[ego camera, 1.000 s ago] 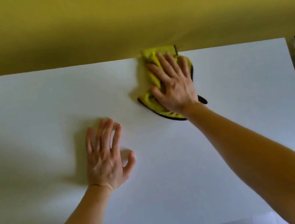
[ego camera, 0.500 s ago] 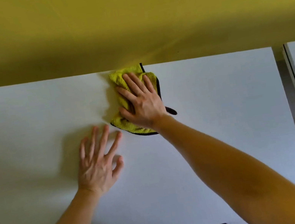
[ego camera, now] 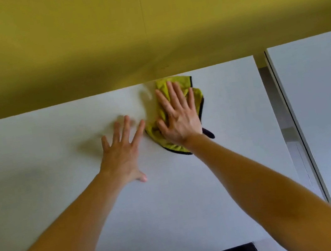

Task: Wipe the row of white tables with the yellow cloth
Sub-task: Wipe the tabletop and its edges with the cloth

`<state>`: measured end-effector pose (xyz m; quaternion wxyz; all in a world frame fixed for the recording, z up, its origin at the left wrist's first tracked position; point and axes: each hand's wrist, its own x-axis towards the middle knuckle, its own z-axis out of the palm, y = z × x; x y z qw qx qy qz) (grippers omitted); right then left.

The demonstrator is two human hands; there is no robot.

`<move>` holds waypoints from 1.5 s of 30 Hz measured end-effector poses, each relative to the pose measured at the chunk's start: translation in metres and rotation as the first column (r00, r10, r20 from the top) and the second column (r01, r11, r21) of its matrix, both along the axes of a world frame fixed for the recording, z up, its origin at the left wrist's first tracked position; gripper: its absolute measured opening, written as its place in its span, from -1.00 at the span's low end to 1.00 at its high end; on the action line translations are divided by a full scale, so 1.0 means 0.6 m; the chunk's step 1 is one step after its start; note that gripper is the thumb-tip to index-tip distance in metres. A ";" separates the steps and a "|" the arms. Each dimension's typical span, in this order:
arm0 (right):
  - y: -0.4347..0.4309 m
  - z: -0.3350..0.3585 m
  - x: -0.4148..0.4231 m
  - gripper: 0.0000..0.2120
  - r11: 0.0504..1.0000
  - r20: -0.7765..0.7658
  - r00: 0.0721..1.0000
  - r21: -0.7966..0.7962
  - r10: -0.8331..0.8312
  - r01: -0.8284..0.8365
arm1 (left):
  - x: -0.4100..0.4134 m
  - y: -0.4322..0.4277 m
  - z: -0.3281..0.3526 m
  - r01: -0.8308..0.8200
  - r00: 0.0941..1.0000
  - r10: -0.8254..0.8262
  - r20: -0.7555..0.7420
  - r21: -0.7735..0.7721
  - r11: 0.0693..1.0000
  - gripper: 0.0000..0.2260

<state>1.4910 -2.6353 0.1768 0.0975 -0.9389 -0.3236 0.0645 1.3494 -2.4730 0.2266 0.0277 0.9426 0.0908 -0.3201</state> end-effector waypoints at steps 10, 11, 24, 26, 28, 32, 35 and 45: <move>-0.242 -0.002 0.196 -0.26 0.889 0.039 0.889 -0.006 -0.457 0.457 | 0.035 -0.024 0.005 0.050 0.989 -0.027 -0.144 0.157 0.986 0.60; -0.218 0.000 0.186 -0.24 0.847 0.021 0.847 -0.010 -0.531 0.531 | 0.035 -0.026 0.007 0.057 0.988 -0.032 -0.150 0.160 0.985 0.60; -0.247 -0.007 0.216 -0.30 0.991 0.049 0.990 0.020 -0.130 0.129 | 0.036 -0.029 0.014 0.057 0.984 -0.027 -0.174 0.170 0.984 0.61; -0.246 0.001 0.217 -0.28 0.928 0.025 0.928 0.025 -0.372 0.371 | 0.036 -0.028 0.014 0.057 0.984 -0.025 -0.174 0.180 0.982 0.61; -0.173 0.002 0.145 -0.25 0.900 0.011 0.901 0.043 -0.435 0.434 | 0.036 -0.029 0.016 0.055 0.984 -0.022 -0.178 0.183 0.982 0.62; -0.038 0.007 -0.029 -0.27 0.983 -0.077 0.981 0.032 0.180 -0.178 | 0.035 -0.031 0.019 0.044 0.985 -0.010 -0.171 0.198 0.979 0.63; -0.085 -0.009 0.034 -0.26 0.929 -0.018 0.930 0.048 0.367 -0.366 | 0.038 -0.031 0.019 0.057 0.986 -0.024 -0.163 0.200 0.978 0.61; -0.147 0.015 0.127 -0.31 0.945 0.011 0.945 0.009 -0.328 0.328 | 0.035 -0.033 0.013 0.093 0.986 -0.061 -0.156 0.207 0.974 0.60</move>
